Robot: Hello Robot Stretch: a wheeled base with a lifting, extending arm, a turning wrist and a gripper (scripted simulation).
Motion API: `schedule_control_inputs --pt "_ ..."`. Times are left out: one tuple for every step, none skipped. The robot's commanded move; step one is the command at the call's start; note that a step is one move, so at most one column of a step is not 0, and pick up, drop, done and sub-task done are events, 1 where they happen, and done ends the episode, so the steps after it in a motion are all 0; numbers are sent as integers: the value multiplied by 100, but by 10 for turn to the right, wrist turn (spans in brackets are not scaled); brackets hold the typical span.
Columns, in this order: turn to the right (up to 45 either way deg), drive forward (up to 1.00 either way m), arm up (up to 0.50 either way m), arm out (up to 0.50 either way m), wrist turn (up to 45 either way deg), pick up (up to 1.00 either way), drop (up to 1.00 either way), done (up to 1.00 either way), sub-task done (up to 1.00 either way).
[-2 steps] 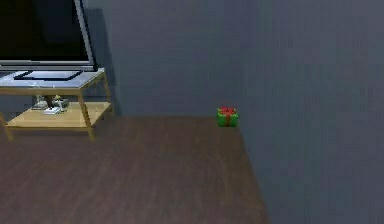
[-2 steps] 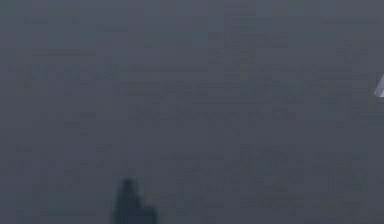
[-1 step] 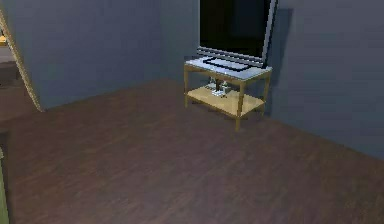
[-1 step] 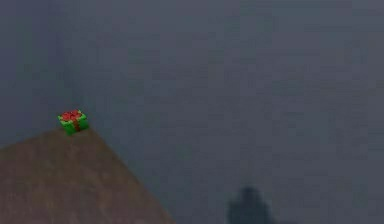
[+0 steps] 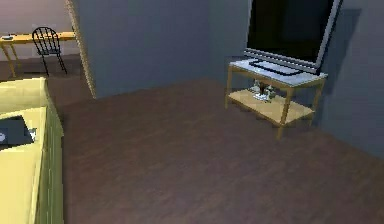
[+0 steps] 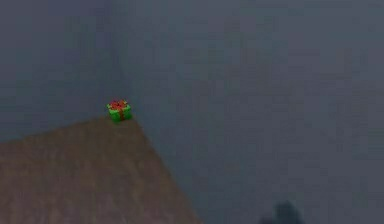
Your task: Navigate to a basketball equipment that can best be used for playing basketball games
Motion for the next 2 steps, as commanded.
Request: schedule_control_inputs --pt "0 30 0 0 0 0 0 0 0" --pt "-150 0 0 0 0 0 0 0 0"
